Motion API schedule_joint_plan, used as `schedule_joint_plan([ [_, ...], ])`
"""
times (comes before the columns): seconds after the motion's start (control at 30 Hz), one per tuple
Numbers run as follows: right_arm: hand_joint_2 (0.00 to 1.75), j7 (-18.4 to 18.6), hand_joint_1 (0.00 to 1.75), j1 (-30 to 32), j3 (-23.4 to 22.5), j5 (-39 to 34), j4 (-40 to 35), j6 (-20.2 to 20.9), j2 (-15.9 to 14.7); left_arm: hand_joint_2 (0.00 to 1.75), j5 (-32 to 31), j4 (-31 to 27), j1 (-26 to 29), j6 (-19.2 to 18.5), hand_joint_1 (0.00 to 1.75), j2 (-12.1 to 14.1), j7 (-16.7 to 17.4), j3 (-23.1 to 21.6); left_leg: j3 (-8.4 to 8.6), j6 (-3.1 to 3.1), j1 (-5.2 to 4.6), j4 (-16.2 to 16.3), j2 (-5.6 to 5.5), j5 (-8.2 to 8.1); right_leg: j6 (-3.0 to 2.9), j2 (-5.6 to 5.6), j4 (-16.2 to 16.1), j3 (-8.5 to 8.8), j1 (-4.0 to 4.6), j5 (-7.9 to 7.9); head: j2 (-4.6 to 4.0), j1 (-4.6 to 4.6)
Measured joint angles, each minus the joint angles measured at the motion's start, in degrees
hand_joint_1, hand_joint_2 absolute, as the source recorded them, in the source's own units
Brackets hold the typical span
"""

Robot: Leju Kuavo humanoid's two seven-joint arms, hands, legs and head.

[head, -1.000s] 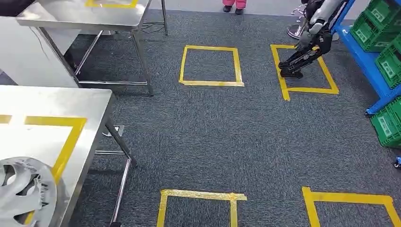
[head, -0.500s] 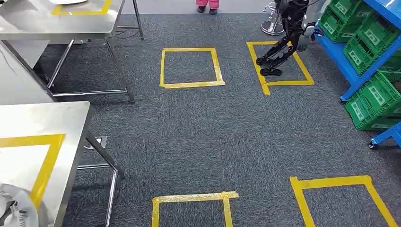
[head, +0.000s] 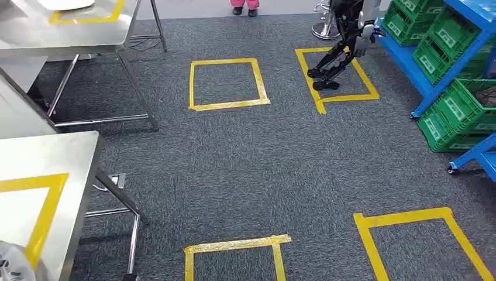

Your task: Take the parts from the cabinet and place them on the table.

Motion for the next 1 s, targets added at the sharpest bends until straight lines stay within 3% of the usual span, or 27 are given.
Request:
schedule_joint_plan([
  [0.03, 0.00, -0.63, 0.00, 0.02, 0.07, -0.02, -0.02, 0.09, 0.07, 0.00, 0.20, 0.00, -0.05, 0.16, 0.00, 0.04, 0.19, 0.00, -0.58, -0.17, 0.05, 1.17, -1.27, -0.68, -0.38, 0.20, -1.14, 1.77, -0.58, 0.60, 0.00, -0.10],
  [0.07, 0.00, -1.10, 0.00, 0.02, 0.13, -0.02, -0.02, 0.24, 0.02, 0.00, 0.31, 0.00, -0.04, 0.18, 0.00, 0.04, 0.37, 0.00, -1.50, -0.19, 0.01, 3.31, -2.46, -2.23, -0.69, 0.37, -1.37, 1.93, -0.70, 0.56, 0.00, -0.35],
  [0.1, 0.00, -1.64, 0.00, 0.01, 0.15, -0.07, -0.02, 0.37, -0.04, 0.00, 0.37, 0.02, 0.01, 0.11, 0.00, 0.02, 0.63, -0.02, -3.49, -0.26, 0.06, 7.47, -3.20, -4.42, -1.15, 0.65, -1.33, 1.91, -0.71, 0.91, 0.00, -0.91],
  [0.17, 0.00, -2.28, 0.00, -0.08, 0.20, -0.37, -0.02, 0.57, -0.04, 0.00, 0.55, 0.09, 0.16, 0.05, 0.00, 0.02, 0.92, -0.04, -7.92, -0.45, 0.13, 16.12, -3.55, -7.45, -1.22, 1.55, -1.29, 1.84, -0.59, 0.89, 0.00, -1.55],
  [0.2, 0.00, -2.41, 0.00, -0.08, 0.22, -0.54, -0.02, 0.57, -0.04, 0.00, 0.68, 0.11, 0.30, 0.04, 0.00, 0.02, 1.26, -0.04, -9.30, -0.46, 0.13, 18.10, -3.61, -7.28, -1.22, 2.12, -1.23, 1.87, -0.55, 0.87, 0.00, -1.77],
  [0.23, 0.00, -2.43, 0.00, -0.02, 0.22, -0.68, -0.02, 0.55, -0.04, 0.00, 0.70, 0.13, 0.39, 0.04, 0.00, 0.06, 1.53, -0.04, -9.26, -0.42, 0.13, 17.12, -3.64, -5.81, -1.19, 2.63, -1.19, 1.96, -0.55, 0.80, 0.00, -1.96],
  [0.27, 0.00, -2.43, 0.00, 0.02, 0.22, -0.81, -0.02, 0.55, -0.04, 0.00, 0.81, 0.15, 0.45, 0.05, 0.00, 0.11, 1.55, -0.02, -8.06, -0.35, 0.14, 13.57, -3.69, -3.20, -1.09, 3.12, -1.09, 2.03, -0.56, 0.71, 0.00, -2.16],
  [0.33, 0.00, -2.49, 0.00, 0.00, 0.24, -0.83, -0.02, 0.55, -0.04, 0.00, 0.85, 0.15, 0.41, 0.04, 0.00, 0.26, 1.55, -0.04, -3.41, 0.00, 0.18, 2.78, -4.93, 2.24, -0.65, 4.04, -0.60, 2.07, -0.64, 0.41, 0.00, -2.64],
  [0.37, 0.00, -2.49, 0.00, 0.00, 0.24, -0.85, -0.02, 0.55, -0.04, 0.00, 0.88, 0.17, 0.34, 0.04, 0.00, 0.28, 1.57, -0.04, -2.58, 0.15, 0.22, 0.85, -6.40, 1.09, -0.19, 4.31, -0.07, 1.70, -0.38, 0.07, 0.00, -2.77],
  [0.4, 0.00, -2.52, 0.00, 0.00, 0.24, -0.85, -0.02, 0.55, -0.04, 0.00, 0.88, 0.15, 0.25, 0.04, 0.00, 0.26, 1.55, -0.04, -2.55, 0.11, 0.22, 0.51, -6.34, 1.07, -0.06, 4.39, 0.13, 1.53, -0.30, -0.03, 0.00, -2.82],
  [0.47, 0.00, -2.56, 0.00, 0.07, 0.26, -0.85, -0.02, 0.53, -0.11, 0.00, 0.87, 0.17, 0.16, 0.02, 0.00, 0.26, 1.64, -0.04, -2.10, 0.68, -0.33, 0.69, -5.64, 1.25, 0.80, 5.01, 0.01, 0.94, -0.90, 0.13, 0.00, -2.45],
  [0.53, 0.00, -2.52, 0.00, 0.21, 0.26, -0.85, 0.00, 0.48, -0.13, 0.00, 0.88, 0.17, 0.14, 0.02, 0.00, 0.24, 1.68, -0.04, -1.74, 1.17, -0.34, 0.47, -5.08, 1.50, 1.28, 5.43, -0.16, 0.35, -1.00, 0.22, 0.00, -2.58],
  [0.57, 0.00, -2.30, 0.00, 0.18, 0.26, -0.85, 0.00, 0.33, -0.42, 0.00, 0.90, 0.17, 0.05, -0.06, 0.00, 0.11, 1.68, -0.04, -1.57, 1.73, 0.08, -0.11, -4.51, 1.90, 1.70, 3.89, 1.50, 0.01, -1.01, -0.67, 0.00, -2.47],
  [0.6, 0.00, -1.88, 0.00, 0.07, 0.28, -0.87, 0.00, 0.15, -0.37, 0.00, 1.03, 0.15, 0.06, -0.06, 0.00, 0.17, 1.44, -0.04, -1.52, 1.91, 0.10, -0.27, -4.31, 1.93, 1.95, 2.36, 3.86, -1.08, -1.13, -2.46, 0.00, -1.74],
  [0.63, 0.00, -1.75, 0.00, 0.02, 0.28, -1.05, 0.00, -0.02, -0.42, 0.00, 1.33, 0.15, 0.11, -0.06, 0.00, 0.17, 0.99, -0.04, -1.55, 2.04, 0.05, -0.26, -3.86, 1.89, 2.21, 1.63, 8.04, -3.05, -1.30, -4.98, 0.00, -1.36],
  [0.7, 0.00, -1.71, 0.00, 0.03, 0.28, -1.36, -0.02, -0.17, -0.42, 0.00, 2.21, 0.15, 0.30, -0.02, 0.00, 0.17, -0.81, -0.02, -1.69, 2.09, -0.04, -0.23, -2.93, 1.83, 2.63, 1.34, 16.21, -6.92, -1.50, -8.68, 0.00, -1.07],
  [0.73, 0.00, -1.62, 0.00, 0.08, 0.28, -1.49, 0.00, -0.24, -0.46, 0.00, 2.63, 0.17, 0.31, 0.11, 0.00, 0.13, -1.66, -0.02, -1.73, 2.07, -0.06, -0.21, -2.52, 1.80, 2.75, 1.33, 18.15, -7.80, -1.58, -8.92, 0.00, -0.94],
  [0.77, 0.00, -1.60, 0.00, 0.09, 0.28, -1.57, 0.00, -0.26, -0.50, 0.00, 2.80, 0.17, 0.28, 0.13, 0.00, 0.07, -2.08, -0.02, -1.72, 2.04, -0.08, -0.21, -2.21, 1.78, 2.75, 1.32, 17.21, -7.28, -1.61, -7.90, 0.00, -0.79],
  [0.8, 0.00, -1.44, 0.00, 0.13, 0.28, -1.60, 0.00, -0.33, -0.57, 0.00, 2.95, 0.17, 0.25, 0.13, 0.00, 0.02, -2.34, -0.02, -1.67, 1.98, -0.08, -0.21, -1.94, 1.73, 2.65, 1.27, 14.33, -5.83, -1.60, -6.11, 0.00, -0.63],
  [0.87, 0.00, -0.44, 0.00, 0.14, 0.28, -1.62, 0.00, -0.74, -0.70, 0.00, 3.28, 0.17, 0.23, 0.20, 0.00, -0.11, -2.75, -0.02, -1.36, 1.81, -0.09, -0.21, -1.33, 1.60, 1.96, -0.03, 3.08, 0.12, -1.40, -1.16, 0.00, -0.17],
  [0.9, 0.00, 0.00, 0.00, 0.01, 0.31, -1.62, -0.02, -0.90, -0.77, 0.00, 3.28, 0.15, 0.22, 0.22, 0.00, -0.22, -2.69, -0.02, -1.31, 1.54, -0.32, -0.11, -1.01, 1.41, 1.55, -1.39, -0.33, 1.38, -0.97, -1.02, 0.00, 0.00],
  [1.0, 0.00, 0.24, 0.00, -0.02, 0.48, -1.62, -0.02, -1.00, -0.83, 0.00, 3.19, 0.17, 0.14, 0.29, 0.00, -0.42, -1.90, -0.02, -1.08, 0.51, -0.11, -0.19, -0.33, 1.16, 0.71, -0.37, -0.24, 1.27, -0.53, -0.99, 0.00, -0.26],
])
